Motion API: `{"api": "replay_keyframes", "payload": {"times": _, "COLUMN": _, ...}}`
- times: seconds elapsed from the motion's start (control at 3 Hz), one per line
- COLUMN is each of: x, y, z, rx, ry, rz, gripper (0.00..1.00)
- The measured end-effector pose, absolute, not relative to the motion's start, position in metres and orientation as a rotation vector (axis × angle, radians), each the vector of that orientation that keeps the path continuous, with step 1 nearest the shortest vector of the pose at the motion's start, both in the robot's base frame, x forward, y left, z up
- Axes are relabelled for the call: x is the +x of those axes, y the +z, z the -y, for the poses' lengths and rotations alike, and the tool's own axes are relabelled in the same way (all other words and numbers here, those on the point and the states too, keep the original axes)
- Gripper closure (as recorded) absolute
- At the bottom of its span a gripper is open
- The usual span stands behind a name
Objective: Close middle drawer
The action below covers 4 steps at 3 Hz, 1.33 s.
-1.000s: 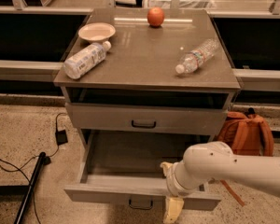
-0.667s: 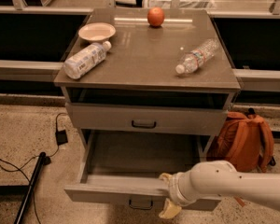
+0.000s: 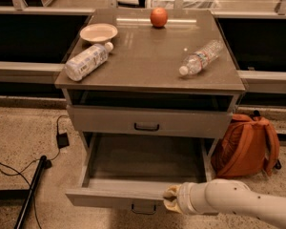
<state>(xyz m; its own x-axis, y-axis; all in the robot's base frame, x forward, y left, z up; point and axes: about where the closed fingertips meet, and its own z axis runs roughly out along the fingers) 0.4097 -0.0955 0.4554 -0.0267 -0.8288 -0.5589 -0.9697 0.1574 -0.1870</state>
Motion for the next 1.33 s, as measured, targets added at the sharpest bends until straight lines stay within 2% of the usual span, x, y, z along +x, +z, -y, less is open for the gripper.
{"api": "replay_keyframes", "payload": {"times": 0.33, "x": 0.405, "y": 0.470, "z": 0.109, "rx": -1.630, "ry": 0.313, "rz": -1.812, "gripper": 0.68}}
{"api": "replay_keyframes", "payload": {"times": 1.0, "x": 0.401, "y": 0.465, "z": 0.115, "rx": -1.637, "ry": 0.247, "rz": -1.825, "gripper": 0.99}}
{"api": "replay_keyframes", "payload": {"times": 1.33, "x": 0.401, "y": 0.454, "z": 0.112, "rx": -1.660, "ry": 0.211, "rz": -1.839, "gripper": 1.00}}
